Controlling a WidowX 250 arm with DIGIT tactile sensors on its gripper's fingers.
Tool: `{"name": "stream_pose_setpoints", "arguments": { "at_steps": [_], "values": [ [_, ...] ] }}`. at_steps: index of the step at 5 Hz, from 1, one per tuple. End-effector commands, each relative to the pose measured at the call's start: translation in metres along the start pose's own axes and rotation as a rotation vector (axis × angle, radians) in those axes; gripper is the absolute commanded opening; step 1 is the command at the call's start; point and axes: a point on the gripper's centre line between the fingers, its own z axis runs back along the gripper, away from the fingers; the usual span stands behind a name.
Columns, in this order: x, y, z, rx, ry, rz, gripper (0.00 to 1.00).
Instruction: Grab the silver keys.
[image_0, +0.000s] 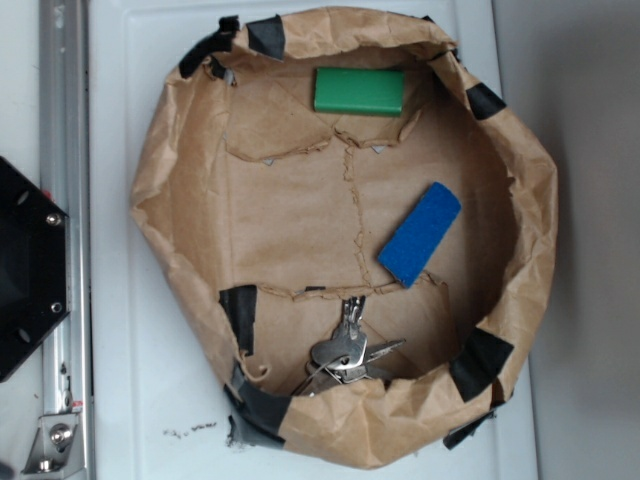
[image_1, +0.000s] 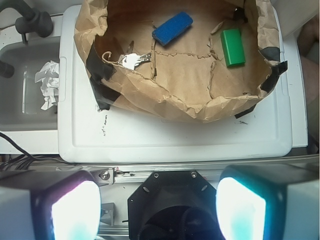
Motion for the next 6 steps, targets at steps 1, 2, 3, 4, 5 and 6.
{"name": "stream_pose_setpoints", "arguments": {
  "at_steps": [1,2,3,4,5,6],
  "values": [
    [0.0,0.0,0.0,0.0,0.0,0.0,1.0],
    [0.049,-0.009,-0.013,0.027,-0.057,0.143,1.0],
    [0.084,-0.004,-0.026,0.045,-0.054,0.253,1.0],
    [0.1,0.015,-0.04,0.04,-0.052,0.393,1.0],
    [0.108,0.032,-0.048,-0.027,-0.06,0.525,1.0],
    [0.106,0.032,-0.069,-0.033,-0.047,0.594,1.0]
  ]
}}
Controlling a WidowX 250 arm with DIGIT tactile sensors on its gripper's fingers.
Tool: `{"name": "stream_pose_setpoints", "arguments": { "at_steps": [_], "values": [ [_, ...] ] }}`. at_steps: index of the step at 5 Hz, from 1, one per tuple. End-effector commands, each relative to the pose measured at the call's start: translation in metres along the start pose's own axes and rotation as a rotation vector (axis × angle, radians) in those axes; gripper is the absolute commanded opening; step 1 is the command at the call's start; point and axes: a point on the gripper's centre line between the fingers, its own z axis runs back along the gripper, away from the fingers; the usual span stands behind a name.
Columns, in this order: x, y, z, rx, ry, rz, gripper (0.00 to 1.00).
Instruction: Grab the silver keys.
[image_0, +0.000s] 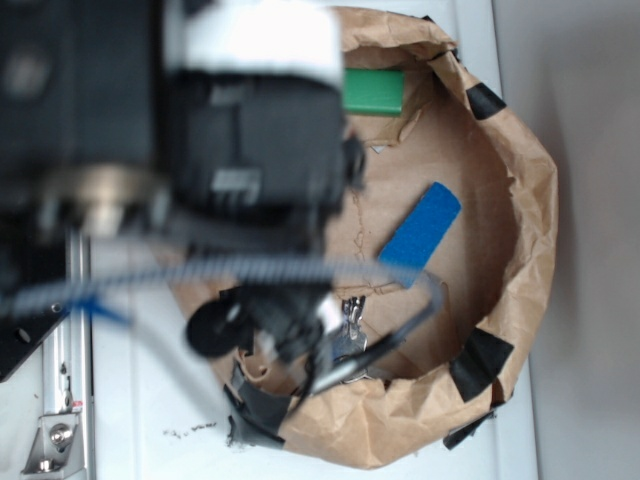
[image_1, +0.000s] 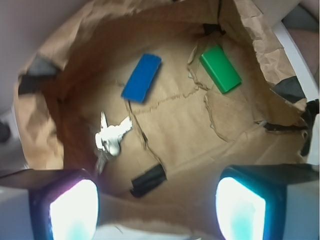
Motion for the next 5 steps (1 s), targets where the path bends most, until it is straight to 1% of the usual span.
{"name": "stream_pose_setpoints", "arguments": {
  "at_steps": [1,2,3,5],
  "values": [
    [0.003,0.002,-0.031,-0.019,0.028,0.165,1.0],
    [0.008,-0.002,-0.057,-0.005,0.065,0.229,1.0],
    [0.017,-0.006,-0.074,-0.032,0.052,0.24,1.0],
    [0.022,-0.025,-0.098,-0.068,0.062,0.232,1.0]
  ]
}}
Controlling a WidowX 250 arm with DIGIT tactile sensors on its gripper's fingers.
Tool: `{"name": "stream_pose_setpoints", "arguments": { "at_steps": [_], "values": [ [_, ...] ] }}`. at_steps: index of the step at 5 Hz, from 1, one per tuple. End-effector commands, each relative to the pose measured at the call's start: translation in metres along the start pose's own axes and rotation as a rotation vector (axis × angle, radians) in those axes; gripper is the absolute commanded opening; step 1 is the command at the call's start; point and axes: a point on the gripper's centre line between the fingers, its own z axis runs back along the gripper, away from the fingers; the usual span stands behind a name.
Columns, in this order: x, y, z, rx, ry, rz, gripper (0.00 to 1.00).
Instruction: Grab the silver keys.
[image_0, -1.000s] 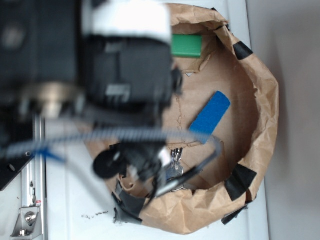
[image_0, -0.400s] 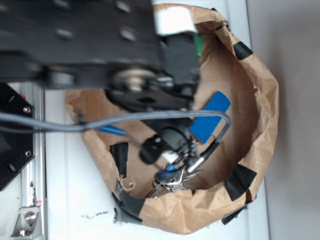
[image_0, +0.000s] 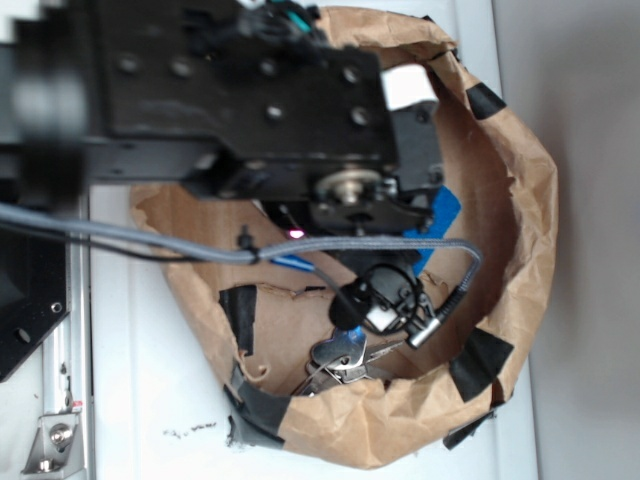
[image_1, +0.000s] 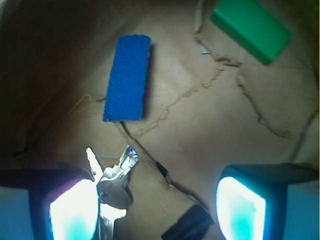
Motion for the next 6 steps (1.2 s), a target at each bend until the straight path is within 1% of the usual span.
{"name": "stream_pose_setpoints", "arguments": {
  "at_steps": [1,2,3,4,6],
  "values": [
    [-0.006,-0.018,-0.008,-0.052,0.026,0.019,1.0],
    [-0.023,-0.024,-0.008,-0.102,0.096,0.024,1.0],
    [-0.032,-0.027,-0.009,-0.123,0.144,0.013,1.0],
    [-0.038,-0.025,-0.01,-0.147,0.162,-0.021,1.0],
    [-0.038,-0.025,-0.01,-0.147,0.162,-0.021,1.0]
  ]
}}
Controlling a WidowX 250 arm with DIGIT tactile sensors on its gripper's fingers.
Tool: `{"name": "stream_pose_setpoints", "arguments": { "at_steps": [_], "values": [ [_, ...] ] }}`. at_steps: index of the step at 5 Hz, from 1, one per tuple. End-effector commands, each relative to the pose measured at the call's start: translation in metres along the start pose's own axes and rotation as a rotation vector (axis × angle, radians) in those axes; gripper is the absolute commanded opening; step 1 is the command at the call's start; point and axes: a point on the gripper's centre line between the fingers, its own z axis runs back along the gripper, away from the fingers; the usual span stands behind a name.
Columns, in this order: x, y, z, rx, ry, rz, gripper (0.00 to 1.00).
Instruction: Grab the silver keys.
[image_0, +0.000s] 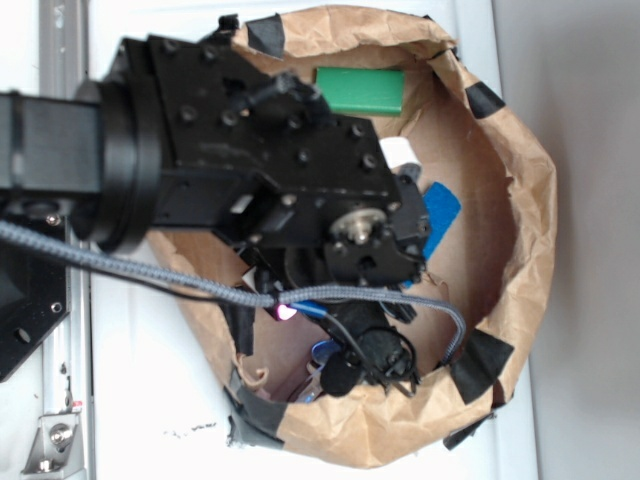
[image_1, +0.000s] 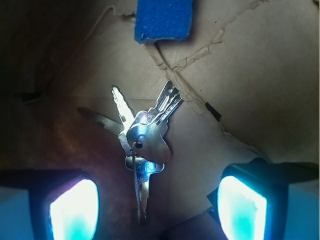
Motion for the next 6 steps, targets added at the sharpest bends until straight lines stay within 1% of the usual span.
{"name": "stream_pose_setpoints", "arguments": {
  "at_steps": [1,4,5,6],
  "values": [
    [-0.003,-0.003,0.011,-0.028,-0.032,-0.028,1.0],
    [-0.003,-0.003,0.011,-0.028,-0.032,-0.028,1.0],
    [-0.004,-0.005,-0.001,-0.088,0.032,-0.059,1.0],
    [-0.006,-0.008,-0.013,-0.098,0.032,-0.054,1.0]
  ]
}}
